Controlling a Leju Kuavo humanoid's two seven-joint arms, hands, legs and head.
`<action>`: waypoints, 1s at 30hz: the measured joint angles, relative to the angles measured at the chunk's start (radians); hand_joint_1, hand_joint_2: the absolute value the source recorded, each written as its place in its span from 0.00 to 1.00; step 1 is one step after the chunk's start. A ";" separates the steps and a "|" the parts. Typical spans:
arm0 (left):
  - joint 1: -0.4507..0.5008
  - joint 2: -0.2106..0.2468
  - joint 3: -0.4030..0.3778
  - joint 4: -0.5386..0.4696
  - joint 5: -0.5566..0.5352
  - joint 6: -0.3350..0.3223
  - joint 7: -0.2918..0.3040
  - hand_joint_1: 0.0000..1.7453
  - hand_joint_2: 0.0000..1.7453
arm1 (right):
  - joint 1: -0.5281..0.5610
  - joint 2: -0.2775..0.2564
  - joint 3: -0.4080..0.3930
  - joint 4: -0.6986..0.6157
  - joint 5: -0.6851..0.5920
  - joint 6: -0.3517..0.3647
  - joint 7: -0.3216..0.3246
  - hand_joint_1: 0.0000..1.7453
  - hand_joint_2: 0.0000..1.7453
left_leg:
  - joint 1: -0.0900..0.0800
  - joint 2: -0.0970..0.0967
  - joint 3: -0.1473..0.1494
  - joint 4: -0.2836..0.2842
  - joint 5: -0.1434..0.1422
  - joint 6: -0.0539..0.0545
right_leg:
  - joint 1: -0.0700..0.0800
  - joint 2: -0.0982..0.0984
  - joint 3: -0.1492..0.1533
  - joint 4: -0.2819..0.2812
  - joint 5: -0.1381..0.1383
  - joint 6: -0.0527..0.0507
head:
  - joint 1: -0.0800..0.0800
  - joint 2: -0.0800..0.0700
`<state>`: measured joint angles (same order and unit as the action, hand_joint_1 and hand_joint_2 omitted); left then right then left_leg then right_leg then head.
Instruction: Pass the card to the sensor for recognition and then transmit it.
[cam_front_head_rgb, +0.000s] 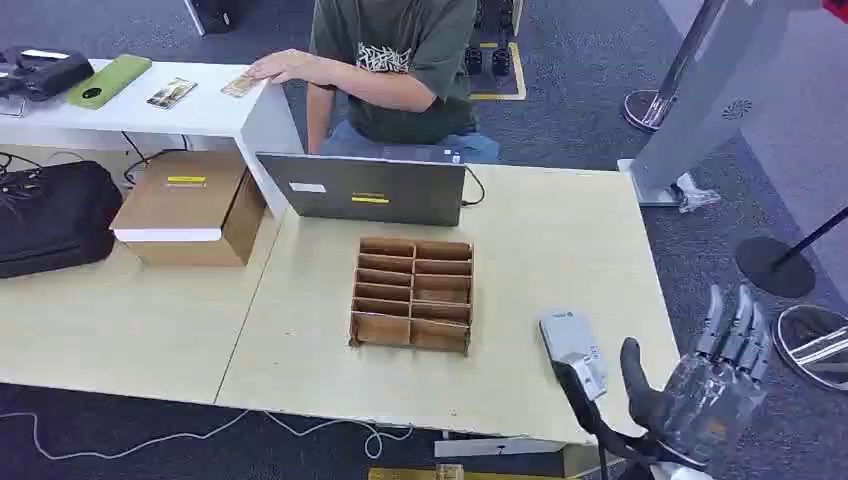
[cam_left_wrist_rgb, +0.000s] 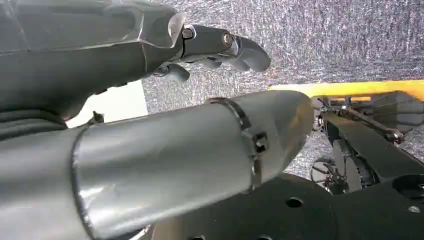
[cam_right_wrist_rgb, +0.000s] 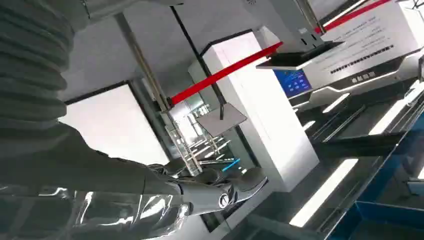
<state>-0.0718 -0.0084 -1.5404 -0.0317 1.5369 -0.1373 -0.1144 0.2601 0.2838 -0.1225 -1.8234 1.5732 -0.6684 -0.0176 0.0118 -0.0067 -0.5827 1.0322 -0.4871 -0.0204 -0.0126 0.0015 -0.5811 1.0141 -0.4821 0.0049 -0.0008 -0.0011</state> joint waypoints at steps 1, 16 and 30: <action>0.000 0.000 0.000 0.000 0.001 0.000 0.000 0.00 0.00 | 0.000 0.000 0.000 0.001 0.000 0.000 0.000 0.00 1.00 | 0.000 0.000 0.000 0.000 0.000 0.000 | 0.000 0.000 0.000 0.000 0.000 0.000 | 0.000 0.000; 0.001 -0.002 0.000 0.000 -0.005 0.002 -0.011 0.00 0.00 | -0.001 -0.001 0.002 0.006 0.000 -0.003 0.010 0.00 1.00 | 0.000 0.000 0.000 0.000 0.000 0.000 | 0.000 0.000 0.000 0.000 0.000 0.000 | 0.000 0.000; 0.002 -0.002 0.000 0.000 -0.001 0.002 -0.011 0.00 0.00 | -0.001 -0.001 0.002 0.005 0.000 -0.002 -0.008 0.00 1.00 | 0.000 0.000 0.000 0.000 0.000 0.000 | 0.000 0.000 0.000 0.000 0.000 0.000 | 0.000 0.000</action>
<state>-0.0701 -0.0107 -1.5404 -0.0317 1.5362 -0.1350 -0.1259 0.2594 0.2827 -0.1205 -1.8181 1.5732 -0.6703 -0.0256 0.0117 -0.0068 -0.5827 1.0322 -0.4871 -0.0204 -0.0126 0.0015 -0.5811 1.0141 -0.4821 0.0049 -0.0008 -0.0011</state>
